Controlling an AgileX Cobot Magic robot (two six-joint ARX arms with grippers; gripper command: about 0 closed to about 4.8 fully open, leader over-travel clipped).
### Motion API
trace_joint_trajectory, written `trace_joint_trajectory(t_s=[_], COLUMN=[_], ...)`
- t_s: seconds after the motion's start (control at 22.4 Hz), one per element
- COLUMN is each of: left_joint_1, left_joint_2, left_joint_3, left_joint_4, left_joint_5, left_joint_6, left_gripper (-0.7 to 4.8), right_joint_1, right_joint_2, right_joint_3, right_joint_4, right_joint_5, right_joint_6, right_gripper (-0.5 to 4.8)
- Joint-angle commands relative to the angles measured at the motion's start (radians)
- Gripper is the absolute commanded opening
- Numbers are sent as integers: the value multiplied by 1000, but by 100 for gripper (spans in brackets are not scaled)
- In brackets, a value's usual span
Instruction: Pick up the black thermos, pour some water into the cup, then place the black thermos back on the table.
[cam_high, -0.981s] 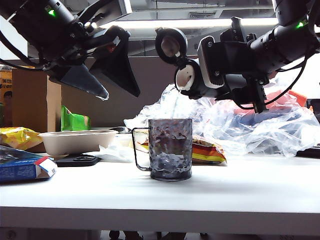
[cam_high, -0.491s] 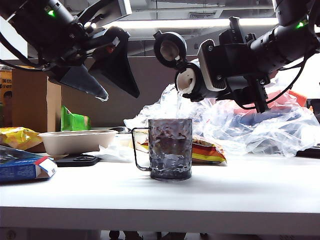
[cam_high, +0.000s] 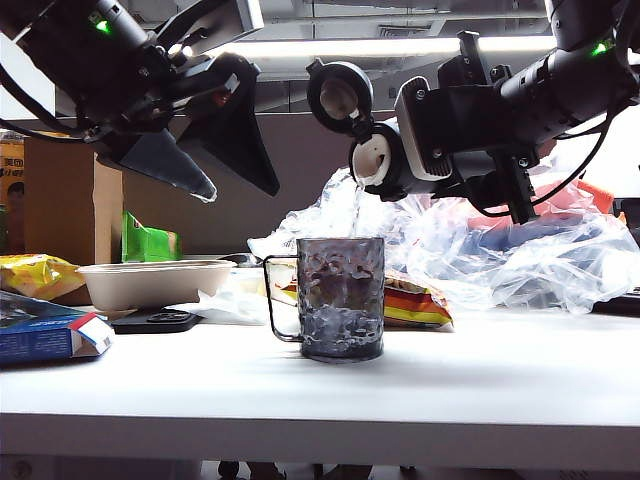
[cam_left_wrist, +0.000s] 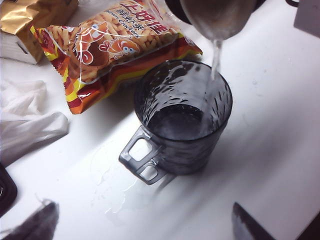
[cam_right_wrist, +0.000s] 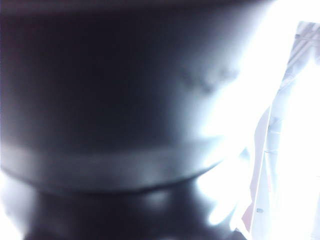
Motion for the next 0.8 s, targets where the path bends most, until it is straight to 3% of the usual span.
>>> trace_joint_trajectory(t_s=[0.04,0.8], left_joint_1=[-2,-2], left_joint_2=[-3,-3], left_joint_3=[5,5], left_joint_4=[-5,-13], left_joint_5=[-1,-2], left_joint_6=[3,3], left_gripper=[479,479], right_joint_1=[0,0], right_joint_2=[-12,-12], right_joint_3=[13,13], right_joint_4=[78,77], right_joint_5=[-3,3], right_joint_6=[-3,-29], right_gripper=[167,167])
